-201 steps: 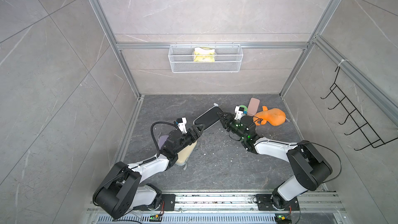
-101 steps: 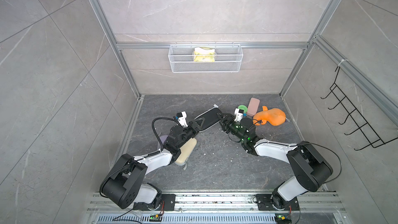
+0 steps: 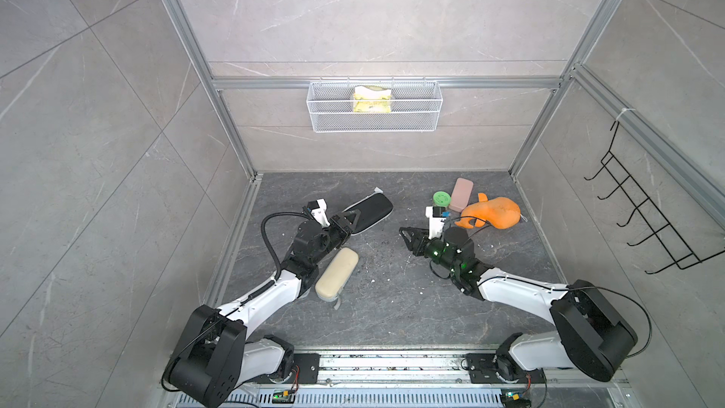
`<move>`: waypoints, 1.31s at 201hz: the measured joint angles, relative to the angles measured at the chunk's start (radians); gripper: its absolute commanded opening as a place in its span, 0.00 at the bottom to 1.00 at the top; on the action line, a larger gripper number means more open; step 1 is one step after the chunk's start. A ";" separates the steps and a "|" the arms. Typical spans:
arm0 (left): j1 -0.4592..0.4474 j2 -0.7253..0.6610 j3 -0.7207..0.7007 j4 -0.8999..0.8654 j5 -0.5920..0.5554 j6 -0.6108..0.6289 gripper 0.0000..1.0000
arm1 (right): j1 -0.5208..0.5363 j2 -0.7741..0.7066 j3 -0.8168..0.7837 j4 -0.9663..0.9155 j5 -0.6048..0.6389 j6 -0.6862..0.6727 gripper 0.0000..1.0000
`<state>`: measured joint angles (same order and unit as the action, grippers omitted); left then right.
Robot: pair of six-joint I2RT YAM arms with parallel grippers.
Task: Put umbrellas into zippered umbrella sleeves
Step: Zip the zipper on the umbrella sleeve.
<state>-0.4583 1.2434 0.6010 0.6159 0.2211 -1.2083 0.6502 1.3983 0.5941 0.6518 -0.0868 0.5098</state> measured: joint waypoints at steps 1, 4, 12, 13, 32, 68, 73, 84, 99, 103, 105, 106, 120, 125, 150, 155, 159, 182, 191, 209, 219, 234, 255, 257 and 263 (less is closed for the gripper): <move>0.000 0.000 0.000 -0.001 0.000 0.000 0.18 | 0.003 0.000 0.000 -0.001 0.003 -0.006 0.41; -0.001 0.000 0.001 -0.004 0.000 0.000 0.18 | 0.013 0.000 0.002 -0.004 0.013 -0.031 0.41; -0.004 0.000 0.003 -0.008 0.002 0.000 0.18 | 0.035 0.001 0.008 -0.013 0.035 -0.084 0.40; -0.005 0.000 0.003 -0.008 0.002 0.000 0.18 | 0.037 0.001 0.009 -0.013 0.037 -0.088 0.40; -0.011 0.000 0.006 -0.011 0.008 0.000 0.18 | 0.053 0.013 0.037 -0.013 0.074 -0.176 0.37; -0.021 0.000 0.007 -0.011 0.019 0.000 0.18 | 0.056 0.068 0.100 -0.012 0.103 -0.253 0.29; -0.023 0.000 0.007 -0.011 0.020 0.000 0.18 | 0.058 0.074 0.106 -0.012 0.103 -0.261 0.29; -0.026 0.000 0.007 -0.011 0.021 0.000 0.18 | 0.063 0.089 0.119 -0.011 0.103 -0.272 0.26; -0.027 0.000 0.007 -0.011 0.024 0.000 0.18 | 0.068 0.108 0.133 -0.009 0.103 -0.279 0.23; -0.027 0.000 0.007 -0.011 0.024 0.000 0.18 | 0.068 0.113 0.136 -0.009 0.103 -0.279 0.22; -0.028 0.000 0.007 -0.011 0.024 0.000 0.18 | 0.069 0.114 0.138 -0.009 0.103 -0.279 0.22; -0.028 0.000 0.007 -0.011 0.024 0.000 0.18 | 0.069 0.115 0.139 -0.009 0.103 -0.279 0.22; -0.030 0.000 0.007 -0.011 0.024 0.000 0.18 | 0.070 0.126 0.148 -0.008 0.103 -0.279 0.19; -0.031 0.000 0.007 -0.011 0.024 0.000 0.18 | 0.070 0.128 0.151 -0.008 0.103 -0.280 0.18; -0.031 0.000 0.008 -0.010 0.024 0.000 0.18 | 0.070 0.135 0.163 -0.008 0.103 -0.280 0.13; -0.031 0.000 0.008 -0.010 0.024 0.000 0.18 | 0.070 0.135 0.164 -0.008 0.103 -0.279 0.12; -0.031 0.000 0.008 -0.010 0.024 0.000 0.18 | 0.070 0.135 0.166 -0.008 0.103 -0.280 0.11; -0.031 0.000 0.009 -0.010 0.024 0.000 0.18 | 0.071 0.135 0.167 -0.008 0.103 -0.286 0.05; -0.031 0.000 0.010 -0.010 0.024 0.000 0.18 | 0.072 0.135 0.167 -0.009 0.107 -0.293 0.02; -0.030 0.000 0.015 -0.018 0.026 0.000 0.18 | 0.072 0.135 0.167 -0.009 0.119 -0.308 0.00; -0.029 0.000 0.027 -0.039 0.031 0.002 0.18 | 0.074 0.135 0.167 -0.013 0.131 -0.325 0.00; -0.018 -0.002 0.045 -0.073 0.050 0.007 0.17 | 0.077 0.135 0.167 -0.018 0.146 -0.362 0.00; 0.018 -0.010 0.060 -0.124 0.097 0.008 0.15 | 0.077 0.135 0.169 -0.036 0.162 -0.419 0.00; 0.021 -0.011 0.060 -0.127 0.101 0.008 0.15 | 0.076 0.135 0.170 -0.038 0.162 -0.422 0.00; 0.034 -0.016 0.062 -0.145 0.114 0.009 0.14 | 0.075 0.134 0.170 -0.045 0.164 -0.440 0.00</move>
<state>-0.4248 1.2270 0.6628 0.4709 0.3351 -1.1995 0.7254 1.5322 0.7639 0.6067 0.0776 0.0700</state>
